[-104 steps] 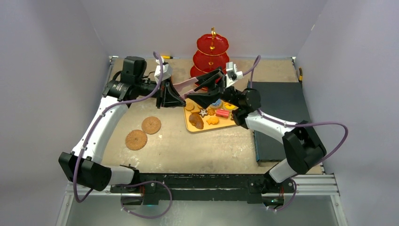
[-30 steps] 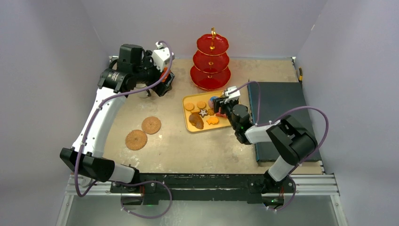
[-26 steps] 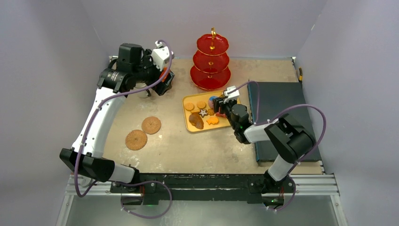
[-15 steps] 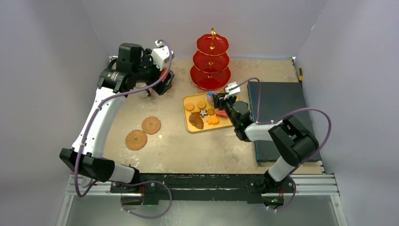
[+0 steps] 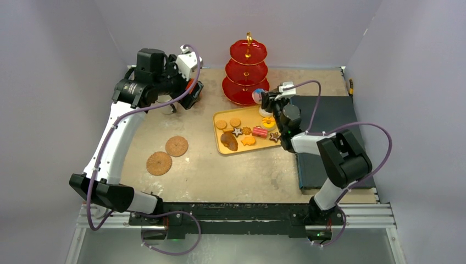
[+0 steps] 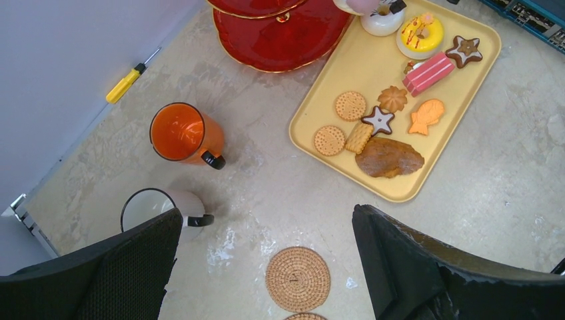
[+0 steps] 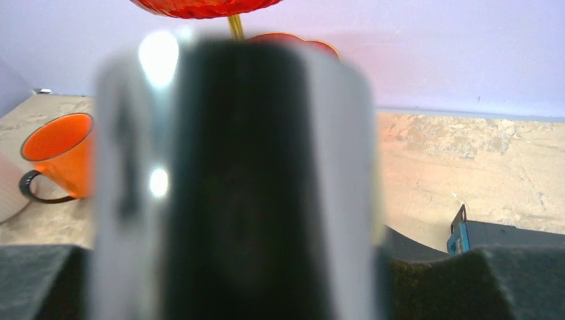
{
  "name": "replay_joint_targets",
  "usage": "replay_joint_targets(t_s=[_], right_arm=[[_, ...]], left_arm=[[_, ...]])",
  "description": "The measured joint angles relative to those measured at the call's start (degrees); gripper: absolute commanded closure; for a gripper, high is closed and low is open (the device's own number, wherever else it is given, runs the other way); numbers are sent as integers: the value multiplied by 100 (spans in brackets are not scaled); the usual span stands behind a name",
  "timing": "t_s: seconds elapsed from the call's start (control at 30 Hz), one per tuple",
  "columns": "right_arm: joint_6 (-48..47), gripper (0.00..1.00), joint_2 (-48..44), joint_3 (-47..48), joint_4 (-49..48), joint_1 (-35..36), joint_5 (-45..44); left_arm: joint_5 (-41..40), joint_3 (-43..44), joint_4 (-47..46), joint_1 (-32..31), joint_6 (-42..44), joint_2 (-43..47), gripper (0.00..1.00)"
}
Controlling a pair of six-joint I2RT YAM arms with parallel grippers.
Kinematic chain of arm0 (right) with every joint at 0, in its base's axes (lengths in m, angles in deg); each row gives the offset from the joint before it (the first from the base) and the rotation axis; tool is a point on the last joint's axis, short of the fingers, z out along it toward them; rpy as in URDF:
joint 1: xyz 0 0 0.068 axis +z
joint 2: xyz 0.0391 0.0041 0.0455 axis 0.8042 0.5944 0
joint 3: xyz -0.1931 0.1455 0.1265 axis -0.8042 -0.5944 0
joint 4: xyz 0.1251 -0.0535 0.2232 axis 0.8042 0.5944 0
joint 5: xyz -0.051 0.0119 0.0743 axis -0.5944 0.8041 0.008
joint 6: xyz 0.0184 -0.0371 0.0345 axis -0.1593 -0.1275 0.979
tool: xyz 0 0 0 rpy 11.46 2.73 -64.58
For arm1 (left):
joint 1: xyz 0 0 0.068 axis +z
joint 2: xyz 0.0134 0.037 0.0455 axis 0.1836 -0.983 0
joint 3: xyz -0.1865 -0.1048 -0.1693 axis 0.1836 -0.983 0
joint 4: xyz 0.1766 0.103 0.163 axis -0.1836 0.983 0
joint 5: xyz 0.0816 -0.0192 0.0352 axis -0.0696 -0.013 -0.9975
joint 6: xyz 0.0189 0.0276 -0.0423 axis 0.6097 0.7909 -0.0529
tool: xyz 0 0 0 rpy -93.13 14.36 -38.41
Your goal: Serve the afternoon tea
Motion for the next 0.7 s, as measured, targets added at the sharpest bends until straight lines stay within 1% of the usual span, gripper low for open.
replay_joint_targets(t_s=[0.33,0.53,0.7], right_arm=[[-7,56,1056,752,-313,-164,-129],[-4,47,1528,1097,-426,-170,-243],[7,35,1659,1113,-472,-168,-334]], left_arm=[[2,-4,0,0,39,0,1],[4,-42,0,0,142,0,1],[22,-48,-11,0,155,0,1]])
